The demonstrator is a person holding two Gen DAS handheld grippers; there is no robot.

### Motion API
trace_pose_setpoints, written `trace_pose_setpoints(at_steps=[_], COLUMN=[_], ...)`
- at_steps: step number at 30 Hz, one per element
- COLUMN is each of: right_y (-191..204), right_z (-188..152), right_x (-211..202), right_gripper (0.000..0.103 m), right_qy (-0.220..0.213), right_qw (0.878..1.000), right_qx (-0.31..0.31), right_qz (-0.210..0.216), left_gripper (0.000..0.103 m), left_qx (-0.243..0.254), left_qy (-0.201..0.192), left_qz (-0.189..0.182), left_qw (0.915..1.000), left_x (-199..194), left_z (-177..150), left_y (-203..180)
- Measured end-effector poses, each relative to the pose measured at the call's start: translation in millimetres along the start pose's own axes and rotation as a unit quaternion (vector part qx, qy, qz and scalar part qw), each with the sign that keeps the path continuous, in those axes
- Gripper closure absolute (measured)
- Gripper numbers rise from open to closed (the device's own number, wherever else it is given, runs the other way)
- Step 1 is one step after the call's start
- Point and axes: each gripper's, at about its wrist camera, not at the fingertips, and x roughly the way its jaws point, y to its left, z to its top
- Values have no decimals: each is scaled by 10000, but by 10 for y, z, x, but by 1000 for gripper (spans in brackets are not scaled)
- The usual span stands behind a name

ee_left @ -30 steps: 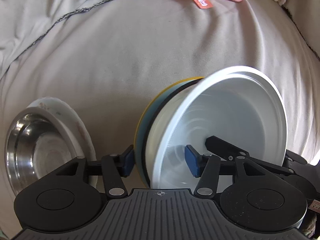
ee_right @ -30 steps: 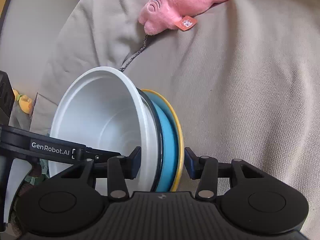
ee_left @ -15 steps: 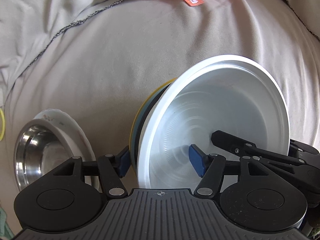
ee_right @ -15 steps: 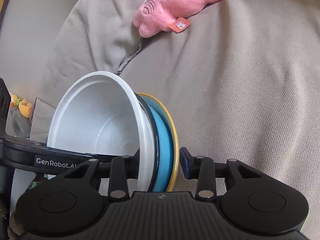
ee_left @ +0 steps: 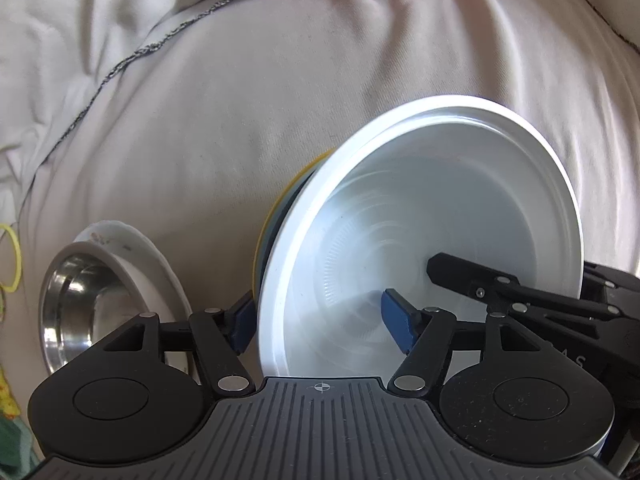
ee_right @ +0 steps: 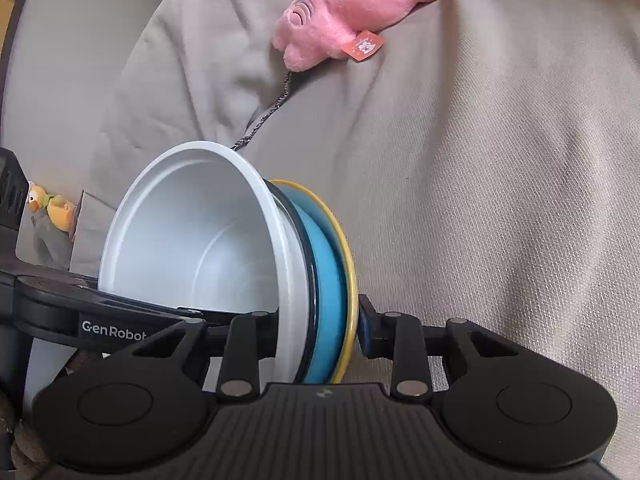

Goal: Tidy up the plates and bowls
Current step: 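Carry the colored bowl stack with both grippers toward the steel bowl stack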

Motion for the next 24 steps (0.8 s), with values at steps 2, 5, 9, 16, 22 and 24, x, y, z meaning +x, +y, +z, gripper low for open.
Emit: trace_pose_setpoints(at_steps=[2, 5, 9, 16, 22, 24], right_y=[-5, -9, 30, 132, 207, 245], right_z=[3, 16, 22, 67, 51, 43], right_x=[1, 4, 12, 58, 109, 123], right_gripper=[73, 73, 72, 70, 66, 64], right_qy=[-2, 32, 68, 345, 644, 608], right_qw=[10000, 10000, 9999, 9986, 9970, 9969], right_qx=[1, -11, -95, -353, 20, -12], right_qz=[2, 13, -47, -171, -424, -500], left_gripper=[32, 32, 32, 33, 40, 43], left_qx=[51, 19, 31, 64, -158, -170], left_qy=[-22, -1, 15, -126, -195, -232], left_qz=[29, 25, -83, -278, -474, -539], left_qw=[10000, 10000, 10000, 9995, 9986, 9981], left_x=[-11, -1, 23, 41, 28, 25], left_z=[-5, 4, 6, -35, -45, -43], left_y=[-20, -8, 33, 115, 211, 247])
